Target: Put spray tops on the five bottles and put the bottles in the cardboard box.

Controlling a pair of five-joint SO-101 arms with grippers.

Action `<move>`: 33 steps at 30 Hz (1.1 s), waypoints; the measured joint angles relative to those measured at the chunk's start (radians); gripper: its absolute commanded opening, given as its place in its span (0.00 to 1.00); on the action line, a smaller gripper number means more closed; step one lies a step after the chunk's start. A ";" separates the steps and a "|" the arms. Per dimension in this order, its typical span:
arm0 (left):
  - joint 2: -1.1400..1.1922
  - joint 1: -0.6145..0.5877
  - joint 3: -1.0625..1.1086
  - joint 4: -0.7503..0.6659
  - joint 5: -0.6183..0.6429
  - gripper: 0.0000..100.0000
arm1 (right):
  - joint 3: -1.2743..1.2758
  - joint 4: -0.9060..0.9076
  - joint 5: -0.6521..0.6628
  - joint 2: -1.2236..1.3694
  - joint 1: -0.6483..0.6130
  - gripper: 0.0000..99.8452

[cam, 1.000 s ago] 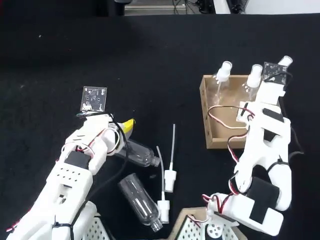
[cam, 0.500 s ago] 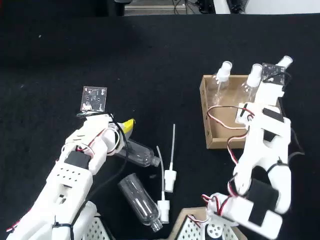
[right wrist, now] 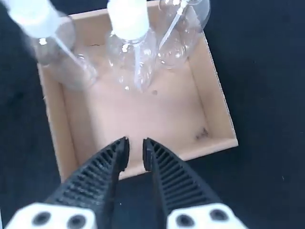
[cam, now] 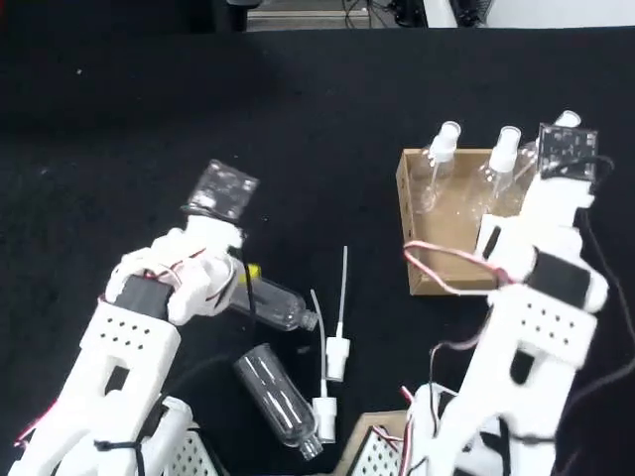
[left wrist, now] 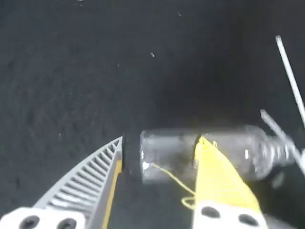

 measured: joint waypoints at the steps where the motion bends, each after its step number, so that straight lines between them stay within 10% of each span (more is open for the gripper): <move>1: 0.000 0.012 -0.012 0.025 -0.038 0.23 | 0.000 0.025 0.017 -0.021 0.000 0.02; 11: 0.198 0.052 -0.107 0.296 -0.443 0.23 | 0.000 0.236 0.187 -0.074 -0.078 0.02; 21: 0.299 0.002 -0.155 0.296 -0.468 0.23 | 0.000 0.385 0.293 -0.074 -0.318 0.02; 33: -0.011 -0.557 -0.198 0.367 -0.361 0.23 | 0.089 0.382 0.196 -0.077 -0.835 0.02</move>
